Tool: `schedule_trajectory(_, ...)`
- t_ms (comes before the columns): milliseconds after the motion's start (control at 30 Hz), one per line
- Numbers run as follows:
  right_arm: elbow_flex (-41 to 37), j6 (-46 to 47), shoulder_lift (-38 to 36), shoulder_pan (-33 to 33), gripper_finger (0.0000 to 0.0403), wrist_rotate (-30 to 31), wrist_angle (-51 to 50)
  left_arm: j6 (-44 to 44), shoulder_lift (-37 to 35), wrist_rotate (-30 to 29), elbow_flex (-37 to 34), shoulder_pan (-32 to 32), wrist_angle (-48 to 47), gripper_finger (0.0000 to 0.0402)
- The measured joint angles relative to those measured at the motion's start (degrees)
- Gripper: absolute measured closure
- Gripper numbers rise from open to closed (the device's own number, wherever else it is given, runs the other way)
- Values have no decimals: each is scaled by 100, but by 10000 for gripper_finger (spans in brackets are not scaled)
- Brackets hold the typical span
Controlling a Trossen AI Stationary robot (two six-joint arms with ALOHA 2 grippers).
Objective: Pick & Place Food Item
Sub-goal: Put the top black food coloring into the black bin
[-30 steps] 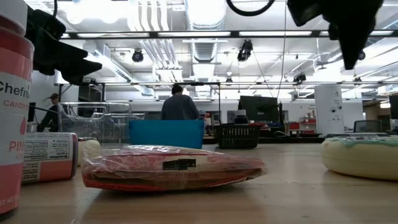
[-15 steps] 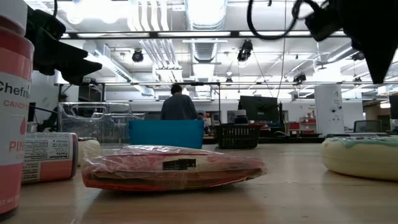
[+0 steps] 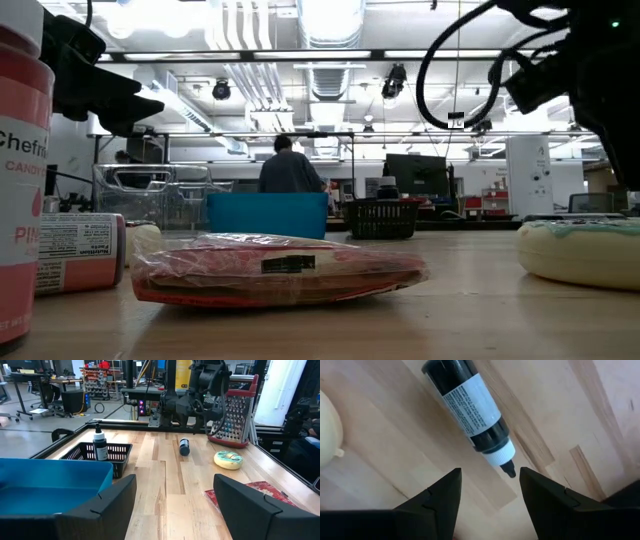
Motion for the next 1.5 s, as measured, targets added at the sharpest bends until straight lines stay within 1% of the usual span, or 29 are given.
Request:
schedule_trajectory(300, -385, -755, 0, -1, 204, 7, 694, 2, 0, 0, 0, 1, 0, 129)
schedule_trajectory(500, -754, -894, 2, -2, 204, 23, 1234, 2, 0, 2, 0, 1, 0, 129)
schedule_trajectory(667, -866, -1101, 4, -4, 204, 104, 1378, 1, 0, 0, 0, 2, 0, 129)
schedule_trajectory(1033, -933, -1129, 9, -52, 204, 321, 1672, 2, 0, 2, 0, 2, -2, 129)
schedule_trajectory(1333, -1354, -1129, 9, -52, 204, 342, 2387, 2, 0, 2, 0, 0, -2, 129)
schedule_trajectory(1500, -1416, -1127, 4, -52, 204, 406, 2475, 2, 0, 2, 0, 0, -1, 129)
